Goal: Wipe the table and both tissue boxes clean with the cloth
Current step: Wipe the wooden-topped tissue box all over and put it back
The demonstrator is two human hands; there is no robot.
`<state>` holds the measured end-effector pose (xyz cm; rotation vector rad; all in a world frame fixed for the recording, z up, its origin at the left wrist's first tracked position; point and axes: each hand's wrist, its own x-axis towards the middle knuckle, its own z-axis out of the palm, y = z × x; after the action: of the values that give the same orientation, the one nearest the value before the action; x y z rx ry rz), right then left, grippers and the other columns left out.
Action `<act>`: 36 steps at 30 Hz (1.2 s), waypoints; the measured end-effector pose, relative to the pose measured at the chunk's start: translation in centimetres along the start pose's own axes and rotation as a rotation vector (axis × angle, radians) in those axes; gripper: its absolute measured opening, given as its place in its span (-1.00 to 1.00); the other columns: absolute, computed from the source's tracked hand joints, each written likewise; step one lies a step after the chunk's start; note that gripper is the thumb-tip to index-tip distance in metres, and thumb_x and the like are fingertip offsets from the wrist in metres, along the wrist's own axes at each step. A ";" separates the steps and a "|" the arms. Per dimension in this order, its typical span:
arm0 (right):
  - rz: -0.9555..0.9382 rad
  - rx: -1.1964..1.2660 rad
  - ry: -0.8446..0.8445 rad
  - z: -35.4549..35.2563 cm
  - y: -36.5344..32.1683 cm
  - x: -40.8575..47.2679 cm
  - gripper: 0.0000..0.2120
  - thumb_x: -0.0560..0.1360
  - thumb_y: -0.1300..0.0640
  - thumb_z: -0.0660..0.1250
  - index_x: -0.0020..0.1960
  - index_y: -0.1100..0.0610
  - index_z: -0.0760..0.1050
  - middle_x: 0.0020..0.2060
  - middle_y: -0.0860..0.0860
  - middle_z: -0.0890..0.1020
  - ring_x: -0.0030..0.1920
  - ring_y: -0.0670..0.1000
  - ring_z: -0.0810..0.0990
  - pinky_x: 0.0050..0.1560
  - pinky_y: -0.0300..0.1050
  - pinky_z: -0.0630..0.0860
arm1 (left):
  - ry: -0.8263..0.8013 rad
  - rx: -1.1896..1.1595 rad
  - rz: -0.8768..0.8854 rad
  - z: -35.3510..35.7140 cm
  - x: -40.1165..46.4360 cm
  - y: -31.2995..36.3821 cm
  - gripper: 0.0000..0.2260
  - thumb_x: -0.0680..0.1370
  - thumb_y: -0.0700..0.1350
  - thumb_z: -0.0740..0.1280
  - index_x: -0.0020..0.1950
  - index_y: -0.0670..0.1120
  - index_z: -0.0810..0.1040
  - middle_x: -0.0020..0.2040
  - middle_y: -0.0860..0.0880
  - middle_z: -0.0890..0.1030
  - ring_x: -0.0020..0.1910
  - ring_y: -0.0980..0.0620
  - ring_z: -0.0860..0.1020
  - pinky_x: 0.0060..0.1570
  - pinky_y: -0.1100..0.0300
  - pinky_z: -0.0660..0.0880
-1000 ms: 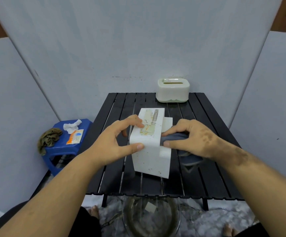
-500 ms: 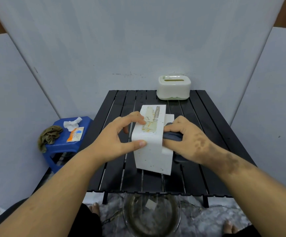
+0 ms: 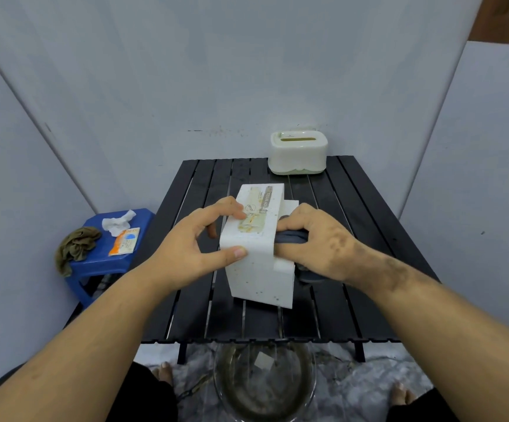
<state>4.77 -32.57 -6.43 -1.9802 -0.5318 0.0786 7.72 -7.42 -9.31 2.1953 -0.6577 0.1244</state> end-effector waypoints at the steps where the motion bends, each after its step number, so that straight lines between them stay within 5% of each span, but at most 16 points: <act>1: 0.023 -0.006 -0.056 -0.5 0.1 -0.2 -0.76 0.43 0.15 0.49 -0.08 -0.20 0.64 -0.14 -0.35 0.57 -0.09 -0.21 0.60 -0.07 -0.21 0.62 | -0.001 -0.002 -0.004 0.0 -0.1 0.0 -0.48 0.39 0.23 0.46 0.34 0.24 0.49 0.40 0.21 0.47 0.03 -0.03 0.50 0.06 0.15 0.42; 4: 0.067 -0.136 -0.178 -2.2 0.7 -0.1 -0.75 0.41 0.09 0.51 0.00 -0.22 0.65 0.00 -0.15 0.51 0.05 -0.13 0.55 0.02 -0.10 0.62 | -0.003 -0.017 -0.002 0.0 -0.2 0.1 -0.50 0.40 0.21 0.47 0.33 0.22 0.50 0.44 0.21 0.44 0.02 -0.03 0.51 0.07 0.16 0.43; 9: -0.001 -0.165 0.023 -0.5 1.0 0.6 -0.71 0.42 0.11 0.50 0.00 -0.26 0.61 -0.06 -0.20 0.45 0.06 -0.18 0.52 0.17 -0.26 0.45 | -0.001 -0.027 0.002 0.1 0.0 0.2 -0.51 0.42 0.18 0.48 0.33 0.19 0.51 0.45 0.19 0.44 0.05 -0.05 0.52 0.10 0.06 0.49; 14: 0.043 -0.187 -0.128 -2.5 1.4 -0.7 -0.73 0.40 0.10 0.51 0.05 -0.16 0.65 -0.09 -0.25 0.50 -0.01 -0.21 0.55 0.11 -0.26 0.49 | -0.004 -0.013 0.008 0.0 -0.2 0.2 -0.52 0.42 0.17 0.47 0.33 0.23 0.50 0.46 0.26 0.42 0.07 -0.08 0.53 0.14 0.01 0.51; 19: 0.036 -0.215 0.077 -1.6 1.9 -0.2 -0.71 0.42 0.10 0.49 -0.05 -0.30 0.60 -0.14 -0.21 0.46 -0.08 -0.23 0.52 -0.04 -0.30 0.46 | 0.000 -0.043 -0.002 0.2 -0.1 0.4 -0.53 0.42 0.14 0.48 0.32 0.20 0.52 0.44 0.24 0.44 0.00 0.00 0.51 0.16 0.11 0.47; 24: 0.037 -0.167 -0.074 -1.4 1.3 -0.5 -0.76 0.40 0.16 0.52 0.02 -0.10 0.66 -0.11 -0.23 0.49 -0.03 -0.22 0.54 0.09 -0.33 0.46 | 0.000 -0.034 -0.001 0.1 -0.1 0.4 -0.52 0.41 0.17 0.46 0.32 0.21 0.51 0.45 0.27 0.42 0.04 -0.07 0.52 0.13 0.08 0.49; 30: 0.009 -0.296 0.149 -0.8 1.7 0.1 -0.78 0.44 0.14 0.47 0.05 -0.09 0.64 -0.04 -0.11 0.47 0.00 -0.16 0.52 0.09 -0.37 0.39 | 0.004 -0.059 -0.009 0.4 -0.1 0.4 -0.52 0.41 0.18 0.46 0.31 0.20 0.51 0.43 0.30 0.42 0.04 -0.04 0.52 0.11 0.19 0.46; 36: 0.032 -0.256 0.047 -2.2 1.9 -0.3 -0.77 0.43 0.17 0.48 0.03 -0.07 0.65 -0.05 -0.12 0.48 0.00 -0.18 0.53 0.11 -0.39 0.39 | 0.004 -0.070 0.009 0.6 0.0 0.5 -0.53 0.41 0.17 0.47 0.30 0.18 0.52 0.43 0.28 0.43 0.01 -0.04 0.51 0.09 0.15 0.49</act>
<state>5.74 -35.19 -7.14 -2.2348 -0.4998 -0.0171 7.44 -8.13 -9.33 2.1249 -0.6608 0.1086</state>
